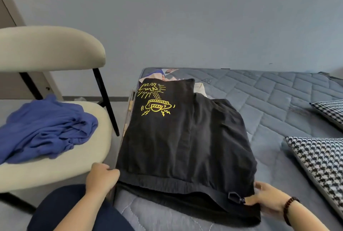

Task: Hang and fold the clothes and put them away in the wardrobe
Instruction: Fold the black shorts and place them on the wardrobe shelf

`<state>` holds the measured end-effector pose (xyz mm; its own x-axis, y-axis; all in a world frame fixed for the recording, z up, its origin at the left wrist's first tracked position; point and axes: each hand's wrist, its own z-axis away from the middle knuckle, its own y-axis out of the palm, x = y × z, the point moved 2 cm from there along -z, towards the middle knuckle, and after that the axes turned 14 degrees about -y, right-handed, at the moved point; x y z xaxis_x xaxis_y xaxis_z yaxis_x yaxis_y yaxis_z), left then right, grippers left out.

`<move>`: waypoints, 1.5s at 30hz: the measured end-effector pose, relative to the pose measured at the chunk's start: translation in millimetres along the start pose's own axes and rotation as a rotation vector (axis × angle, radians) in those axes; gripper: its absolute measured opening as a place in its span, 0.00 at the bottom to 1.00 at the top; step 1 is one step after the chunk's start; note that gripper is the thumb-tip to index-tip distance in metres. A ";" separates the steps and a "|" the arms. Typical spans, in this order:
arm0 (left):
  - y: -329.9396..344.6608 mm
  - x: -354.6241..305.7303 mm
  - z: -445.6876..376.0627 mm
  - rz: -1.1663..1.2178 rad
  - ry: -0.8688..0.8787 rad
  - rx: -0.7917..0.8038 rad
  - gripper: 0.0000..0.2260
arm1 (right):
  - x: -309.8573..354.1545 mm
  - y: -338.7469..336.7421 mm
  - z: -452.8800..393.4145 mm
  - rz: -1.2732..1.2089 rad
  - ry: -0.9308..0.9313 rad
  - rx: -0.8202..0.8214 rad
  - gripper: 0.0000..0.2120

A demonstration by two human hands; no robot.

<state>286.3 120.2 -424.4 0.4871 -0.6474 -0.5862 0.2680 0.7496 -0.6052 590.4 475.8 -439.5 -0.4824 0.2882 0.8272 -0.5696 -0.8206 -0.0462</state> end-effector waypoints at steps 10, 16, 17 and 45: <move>54.3 -84.6 52.3 -0.464 0.596 -0.260 0.08 | 59.4 2.5 -47.5 -0.437 -0.198 -0.437 0.13; 131.4 -101.2 66.0 -0.545 0.923 0.122 0.21 | 116.0 -14.4 -94.5 -0.496 -0.297 -0.445 0.12; 145.1 -100.9 60.4 -0.628 0.946 0.158 0.23 | 124.8 -15.0 -102.2 -0.508 -0.309 -0.437 0.09; 185.5 -71.7 11.7 -0.816 1.097 0.009 0.31 | 234.7 -57.2 -217.8 -0.456 -0.639 -0.817 0.03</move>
<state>310.8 307.2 -488.3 -0.7126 -0.6746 -0.1927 0.1665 0.1041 -0.9805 364.8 697.8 -364.7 0.1762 -0.0193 0.9842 -0.9823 -0.0680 0.1746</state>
